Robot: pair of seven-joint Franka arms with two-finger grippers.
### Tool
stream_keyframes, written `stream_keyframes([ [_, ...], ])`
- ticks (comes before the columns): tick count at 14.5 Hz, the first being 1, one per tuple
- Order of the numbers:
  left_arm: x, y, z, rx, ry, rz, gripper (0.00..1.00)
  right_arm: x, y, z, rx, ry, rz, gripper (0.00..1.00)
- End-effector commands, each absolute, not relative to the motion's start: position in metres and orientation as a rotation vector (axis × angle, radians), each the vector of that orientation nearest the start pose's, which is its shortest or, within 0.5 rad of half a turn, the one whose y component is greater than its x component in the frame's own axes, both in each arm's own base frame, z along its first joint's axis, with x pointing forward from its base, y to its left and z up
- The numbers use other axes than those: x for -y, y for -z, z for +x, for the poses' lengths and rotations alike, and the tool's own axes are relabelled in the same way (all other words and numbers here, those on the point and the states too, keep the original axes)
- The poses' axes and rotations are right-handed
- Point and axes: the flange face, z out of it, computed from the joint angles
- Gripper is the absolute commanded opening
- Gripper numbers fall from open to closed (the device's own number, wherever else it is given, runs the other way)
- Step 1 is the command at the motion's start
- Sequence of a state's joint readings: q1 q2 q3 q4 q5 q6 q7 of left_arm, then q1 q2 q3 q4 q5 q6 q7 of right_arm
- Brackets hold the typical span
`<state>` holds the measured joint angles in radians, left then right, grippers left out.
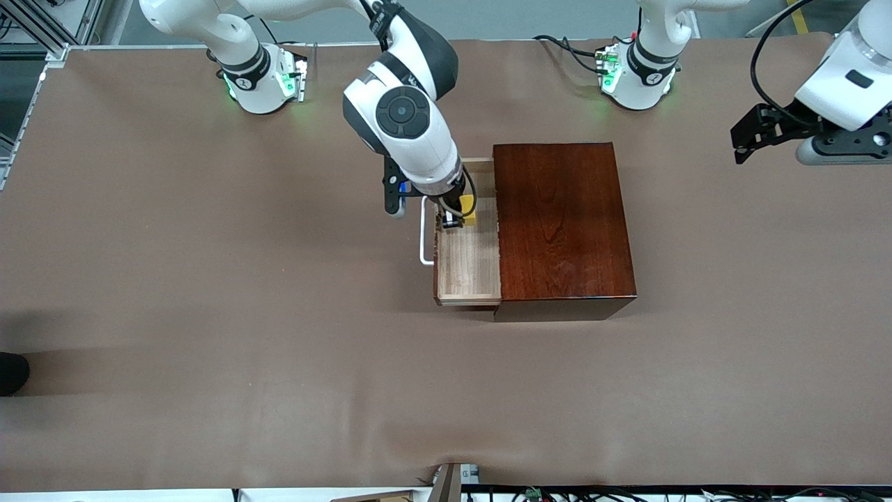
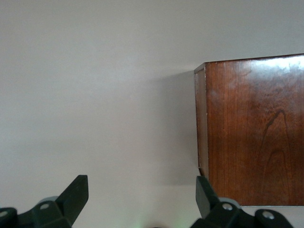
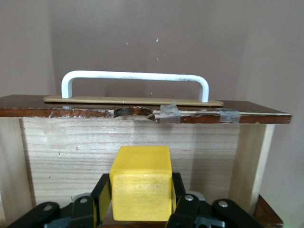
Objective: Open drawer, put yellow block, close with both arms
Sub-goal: 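Lower the cube into the drawer and open the right gripper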
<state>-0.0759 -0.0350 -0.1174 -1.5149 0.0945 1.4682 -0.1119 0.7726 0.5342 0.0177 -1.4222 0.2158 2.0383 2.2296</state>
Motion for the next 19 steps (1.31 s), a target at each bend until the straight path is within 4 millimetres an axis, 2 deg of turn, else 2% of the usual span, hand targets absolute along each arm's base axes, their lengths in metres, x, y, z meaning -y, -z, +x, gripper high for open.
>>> stream_keyframes([
  [1, 0.088, -0.664, 0.519, -0.130, 0.006, -3.058, 1.00, -0.525, -0.392, 0.498, -2.098, -0.285, -2.181, 0.00],
  [6, 0.085, -0.666, 0.512, -0.124, -0.010, -3.056, 1.00, -0.529, -0.368, 0.498, -2.096, -0.243, -2.215, 0.00],
  [9, 0.072, -0.666, 0.514, -0.083, -0.016, -3.058, 1.00, -0.540, -0.350, 0.490, -2.076, -0.217, -2.244, 0.00],
  [13, 0.064, -0.666, 0.516, -0.058, -0.018, -3.059, 1.00, -0.545, -0.343, 0.487, -2.065, -0.209, -2.253, 0.00],
  [14, 0.064, -0.667, 0.516, -0.058, -0.011, -3.059, 1.00, -0.543, -0.344, 0.489, -2.067, -0.209, -2.249, 0.30],
  [15, 0.064, -0.669, 0.516, -0.048, -0.003, -3.060, 1.00, -0.539, -0.346, 0.494, -2.076, -0.210, -2.239, 0.79],
  [16, 0.065, -0.671, 0.515, -0.043, 0.004, -3.060, 1.00, -0.536, -0.352, 0.496, -2.069, -0.205, -2.243, 1.00],
  [19, 0.064, -0.669, 0.514, -0.038, -0.012, -3.059, 1.00, -0.527, -0.380, 0.507, -2.052, -0.214, -2.289, 1.00],
])
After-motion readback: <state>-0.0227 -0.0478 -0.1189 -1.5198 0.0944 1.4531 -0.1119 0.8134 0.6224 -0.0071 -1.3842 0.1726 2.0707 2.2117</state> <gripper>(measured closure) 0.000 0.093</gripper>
